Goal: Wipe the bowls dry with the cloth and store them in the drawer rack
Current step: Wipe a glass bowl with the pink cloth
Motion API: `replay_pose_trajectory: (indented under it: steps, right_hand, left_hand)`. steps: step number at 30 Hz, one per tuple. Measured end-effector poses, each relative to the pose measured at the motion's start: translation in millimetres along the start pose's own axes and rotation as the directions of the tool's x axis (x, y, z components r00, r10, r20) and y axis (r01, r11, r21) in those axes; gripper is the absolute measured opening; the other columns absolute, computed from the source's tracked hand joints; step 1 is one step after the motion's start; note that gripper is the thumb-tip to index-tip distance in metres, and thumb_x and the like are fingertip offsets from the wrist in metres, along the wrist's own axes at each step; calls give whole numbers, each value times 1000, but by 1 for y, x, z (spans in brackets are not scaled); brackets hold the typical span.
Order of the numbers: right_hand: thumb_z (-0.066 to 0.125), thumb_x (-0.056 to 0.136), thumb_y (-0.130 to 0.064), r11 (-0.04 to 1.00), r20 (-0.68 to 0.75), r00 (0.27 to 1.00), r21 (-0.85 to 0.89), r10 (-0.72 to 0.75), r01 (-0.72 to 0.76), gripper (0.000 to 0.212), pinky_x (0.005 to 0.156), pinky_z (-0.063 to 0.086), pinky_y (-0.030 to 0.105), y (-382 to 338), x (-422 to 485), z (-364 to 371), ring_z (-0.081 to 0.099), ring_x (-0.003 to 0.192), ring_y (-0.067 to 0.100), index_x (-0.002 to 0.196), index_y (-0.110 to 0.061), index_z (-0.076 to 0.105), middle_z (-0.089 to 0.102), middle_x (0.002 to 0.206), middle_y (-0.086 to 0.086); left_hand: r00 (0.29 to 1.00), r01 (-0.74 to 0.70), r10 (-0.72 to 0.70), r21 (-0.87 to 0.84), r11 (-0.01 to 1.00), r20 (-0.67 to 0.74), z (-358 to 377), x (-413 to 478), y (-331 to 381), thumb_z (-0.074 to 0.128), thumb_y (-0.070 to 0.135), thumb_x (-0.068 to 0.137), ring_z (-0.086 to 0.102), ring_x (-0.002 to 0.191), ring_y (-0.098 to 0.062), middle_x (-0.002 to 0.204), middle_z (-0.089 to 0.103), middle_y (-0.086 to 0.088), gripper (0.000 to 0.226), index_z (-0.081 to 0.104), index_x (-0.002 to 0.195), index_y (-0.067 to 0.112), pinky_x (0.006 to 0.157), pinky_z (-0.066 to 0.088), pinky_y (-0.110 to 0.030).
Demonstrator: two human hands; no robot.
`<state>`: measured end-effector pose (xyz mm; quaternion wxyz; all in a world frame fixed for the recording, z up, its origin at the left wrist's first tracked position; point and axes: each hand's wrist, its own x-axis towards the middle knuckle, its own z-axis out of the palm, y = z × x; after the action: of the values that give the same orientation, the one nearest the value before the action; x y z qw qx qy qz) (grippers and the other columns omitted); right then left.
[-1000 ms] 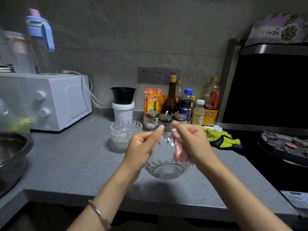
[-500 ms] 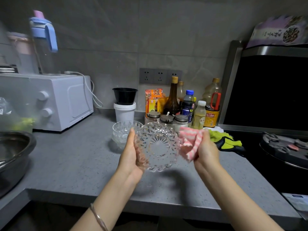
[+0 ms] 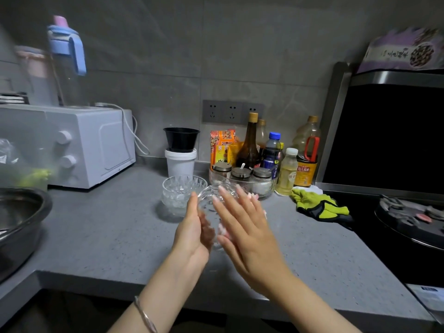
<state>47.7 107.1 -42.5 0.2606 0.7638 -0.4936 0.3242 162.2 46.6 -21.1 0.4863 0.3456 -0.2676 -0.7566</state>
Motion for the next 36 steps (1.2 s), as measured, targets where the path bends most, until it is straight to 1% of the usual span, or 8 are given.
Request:
replay_pose_trajectory:
  steps: [2,8,14,20,26,28,31,36]
  right_hand:
    - [27,102,-37,999,1,1000,-51,-20,20,51,119,7,40,0,14,-6,8,147,17,150,-22,20,15,158,-3]
    - [22,103,-34,979,41,985,105,170,-174,52,118,5,36,6,14,-16,-2,146,10,152,-24,8,1,159,-11]
    - [18,102,-39,997,50,998,-71,29,-26,50,119,5,39,3,20,-15,3,147,14,151,-26,15,7,159,-5]
    - [15,100,-47,974,59,977,80,206,-210,51,114,2,46,2,-2,-13,-10,146,16,149,-42,0,-11,158,-13]
    - [33,100,-34,959,40,986,-229,-161,166,49,116,11,53,0,5,-7,16,145,25,147,-24,30,23,156,-2]
    - [33,99,-34,985,13,1000,-172,-28,29,47,115,15,48,2,17,-10,20,145,22,145,-28,36,29,154,-3]
    - [29,100,-38,970,67,968,26,241,-244,41,105,37,37,10,34,-24,41,131,11,136,-34,48,47,142,-9]
    - [36,101,-32,625,398,823,538,404,-566,30,81,55,35,53,30,-33,63,95,18,111,-30,63,68,109,-2]
  left_hand:
    - [996,-18,17,4,1000,90,5,-3,-3,55,58,83,70,82,-18,91,73,-9,48,66,97,13,68,54,-30]
    - [997,-56,58,-58,997,41,4,6,5,74,71,46,57,99,-24,110,61,-2,75,64,96,17,104,41,-48]
    - [989,-46,38,51,998,142,4,2,-4,52,57,86,73,73,-18,85,75,-8,52,67,104,10,62,56,-32]
    - [993,-57,54,26,998,109,5,9,4,62,65,71,67,102,-34,108,71,-15,71,65,114,8,94,50,-51]
    - [969,-69,38,119,990,245,2,12,-15,47,49,93,68,59,-8,72,72,1,40,69,83,18,46,51,-18]
    - [957,-120,74,149,982,279,4,8,-18,47,47,92,60,52,-4,63,67,6,41,73,76,20,45,45,-18]
    - [961,-118,52,236,964,270,8,4,-15,53,54,84,68,82,-18,84,74,-8,41,75,91,20,79,53,-39]
    - [963,-64,-13,278,959,268,-2,0,-22,53,52,86,69,97,-30,102,73,-11,49,67,107,11,96,48,-49]
